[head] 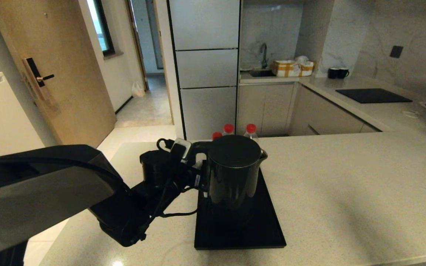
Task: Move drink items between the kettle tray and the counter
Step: Pick up the kettle
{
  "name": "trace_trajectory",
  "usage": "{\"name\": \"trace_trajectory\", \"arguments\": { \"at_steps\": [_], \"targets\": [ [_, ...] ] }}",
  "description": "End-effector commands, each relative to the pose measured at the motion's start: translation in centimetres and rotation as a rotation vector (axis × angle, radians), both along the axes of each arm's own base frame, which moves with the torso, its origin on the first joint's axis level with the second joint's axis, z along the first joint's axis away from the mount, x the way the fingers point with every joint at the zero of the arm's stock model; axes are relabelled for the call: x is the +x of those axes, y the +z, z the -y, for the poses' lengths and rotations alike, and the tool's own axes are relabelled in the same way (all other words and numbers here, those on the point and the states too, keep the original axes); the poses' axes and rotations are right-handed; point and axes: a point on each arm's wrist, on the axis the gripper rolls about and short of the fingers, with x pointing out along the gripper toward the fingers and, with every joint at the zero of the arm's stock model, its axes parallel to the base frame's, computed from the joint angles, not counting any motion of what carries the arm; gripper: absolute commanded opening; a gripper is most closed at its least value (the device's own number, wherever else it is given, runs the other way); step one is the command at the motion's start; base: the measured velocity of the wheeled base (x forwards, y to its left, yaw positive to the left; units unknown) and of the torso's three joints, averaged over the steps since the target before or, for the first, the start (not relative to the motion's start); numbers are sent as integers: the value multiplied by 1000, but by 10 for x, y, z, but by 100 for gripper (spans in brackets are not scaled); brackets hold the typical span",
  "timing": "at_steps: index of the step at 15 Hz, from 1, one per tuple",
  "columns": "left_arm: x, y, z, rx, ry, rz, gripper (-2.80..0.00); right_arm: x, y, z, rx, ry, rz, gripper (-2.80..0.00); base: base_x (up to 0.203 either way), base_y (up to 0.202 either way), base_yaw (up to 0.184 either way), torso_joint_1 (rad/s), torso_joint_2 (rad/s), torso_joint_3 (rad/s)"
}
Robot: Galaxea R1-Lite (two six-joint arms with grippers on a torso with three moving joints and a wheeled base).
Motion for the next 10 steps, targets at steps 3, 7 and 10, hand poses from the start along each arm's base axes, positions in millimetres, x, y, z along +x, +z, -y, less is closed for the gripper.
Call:
{"name": "trace_trajectory", "arguments": {
  "at_steps": [3, 7, 10],
  "targets": [
    [-2, 5, 2, -10, -6, 17, -280, 0, 0, 0, 0, 0, 1, -280, 0, 0, 0, 0, 0, 0],
    [-15, 35, 5, -76, -16, 60, -280, 0, 0, 0, 0, 0, 1, -280, 0, 0, 0, 0, 0, 0],
    [-20, 53, 4, -131, 5, 64, -280, 0, 0, 0, 0, 0, -1, -280, 0, 0, 0, 0, 0, 0]
  ]
}}
